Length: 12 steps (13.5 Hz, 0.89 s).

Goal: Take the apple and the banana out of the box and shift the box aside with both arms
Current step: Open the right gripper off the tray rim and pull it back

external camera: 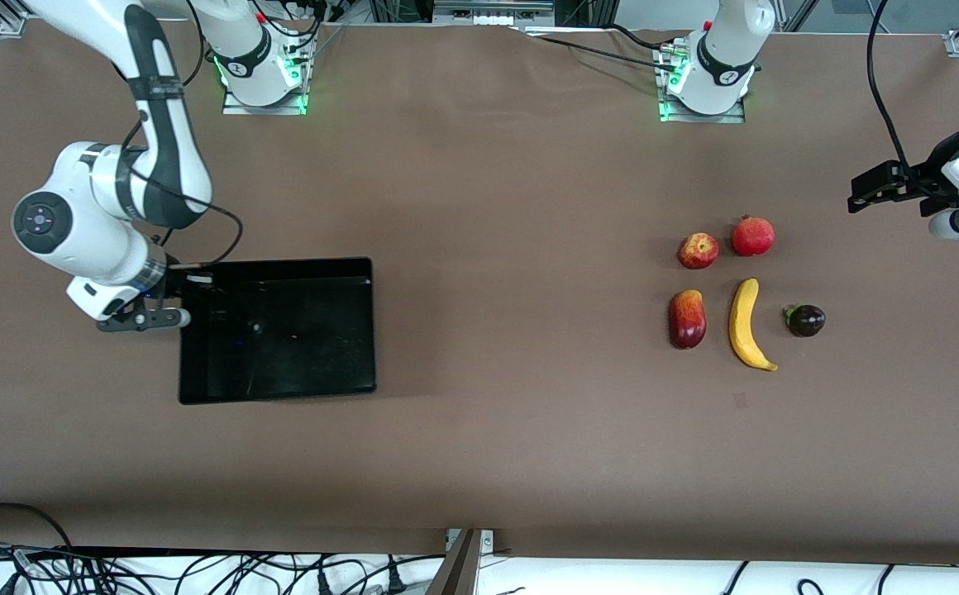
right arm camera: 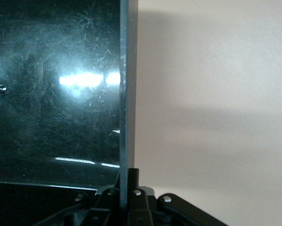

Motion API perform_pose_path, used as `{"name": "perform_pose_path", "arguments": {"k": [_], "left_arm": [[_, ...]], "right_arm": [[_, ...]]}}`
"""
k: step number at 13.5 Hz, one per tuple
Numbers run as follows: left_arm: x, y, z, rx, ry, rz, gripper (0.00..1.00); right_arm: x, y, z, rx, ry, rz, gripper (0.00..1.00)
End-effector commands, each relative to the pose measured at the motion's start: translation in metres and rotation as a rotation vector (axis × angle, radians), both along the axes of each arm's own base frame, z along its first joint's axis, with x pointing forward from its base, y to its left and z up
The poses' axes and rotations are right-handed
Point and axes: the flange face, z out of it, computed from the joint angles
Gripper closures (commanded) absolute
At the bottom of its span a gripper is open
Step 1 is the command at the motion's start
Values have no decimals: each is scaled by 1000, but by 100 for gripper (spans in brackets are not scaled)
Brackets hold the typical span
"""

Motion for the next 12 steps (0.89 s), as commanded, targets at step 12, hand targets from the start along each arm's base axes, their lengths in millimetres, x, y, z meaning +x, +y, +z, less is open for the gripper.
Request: {"name": "perform_pose_path", "arguments": {"k": [12], "left_arm": [[-4,2,-1,15,-12,13,0]], "right_arm": [[-34,-42,-55,77,-18,102,100]]}}
